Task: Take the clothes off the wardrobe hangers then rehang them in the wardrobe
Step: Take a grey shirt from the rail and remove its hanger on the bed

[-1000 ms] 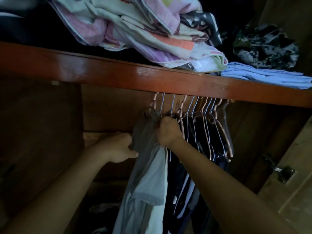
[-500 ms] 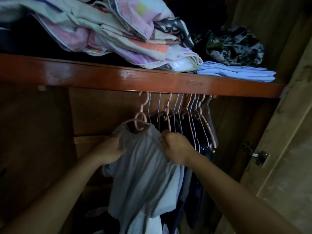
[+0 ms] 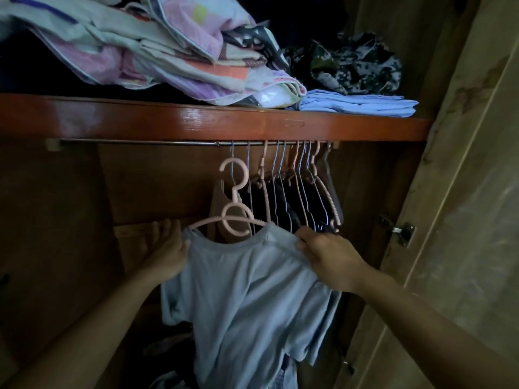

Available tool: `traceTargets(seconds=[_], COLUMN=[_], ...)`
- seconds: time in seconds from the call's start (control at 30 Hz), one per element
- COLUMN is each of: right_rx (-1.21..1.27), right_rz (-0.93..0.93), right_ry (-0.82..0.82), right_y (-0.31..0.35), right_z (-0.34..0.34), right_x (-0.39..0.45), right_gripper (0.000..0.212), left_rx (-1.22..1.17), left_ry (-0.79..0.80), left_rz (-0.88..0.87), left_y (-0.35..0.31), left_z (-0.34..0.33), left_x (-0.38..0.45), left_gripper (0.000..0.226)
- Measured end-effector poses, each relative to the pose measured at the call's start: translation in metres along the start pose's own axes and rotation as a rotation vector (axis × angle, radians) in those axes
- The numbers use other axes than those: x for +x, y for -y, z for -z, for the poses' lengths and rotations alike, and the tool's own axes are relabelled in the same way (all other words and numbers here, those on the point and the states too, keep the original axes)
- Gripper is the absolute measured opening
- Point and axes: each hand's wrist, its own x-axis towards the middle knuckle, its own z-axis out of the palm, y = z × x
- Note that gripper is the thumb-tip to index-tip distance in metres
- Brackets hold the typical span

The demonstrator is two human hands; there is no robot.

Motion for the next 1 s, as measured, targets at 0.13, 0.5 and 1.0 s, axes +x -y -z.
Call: traceTargets(seconds=[0.13,0.5,1.0], right_rx=[0.037,0.1,-0.062], right_rz=[-0.045,-0.163,-0.473], right_ry=[-0.01,-0.048,-0.029], right_y=[-0.01,-0.036,-0.104], right_z=[0.006,0.038,0.108], right_x=[-0.021,-0.085,-0.247], right_gripper=[0.011,0.013,0.022], left_rx=[-0.118,-0.511,-0.562], left_ry=[-0.009,0.038,0.099], left_rz=[-0.081,-0.336,-0.879], left_y=[-0.001,-0.063,-0.252], left_z=[-0.004,-0.008,-0.01], left_x=[-0.008,-0.06,-0.135], left_gripper=[0.052,0.028,0.03])
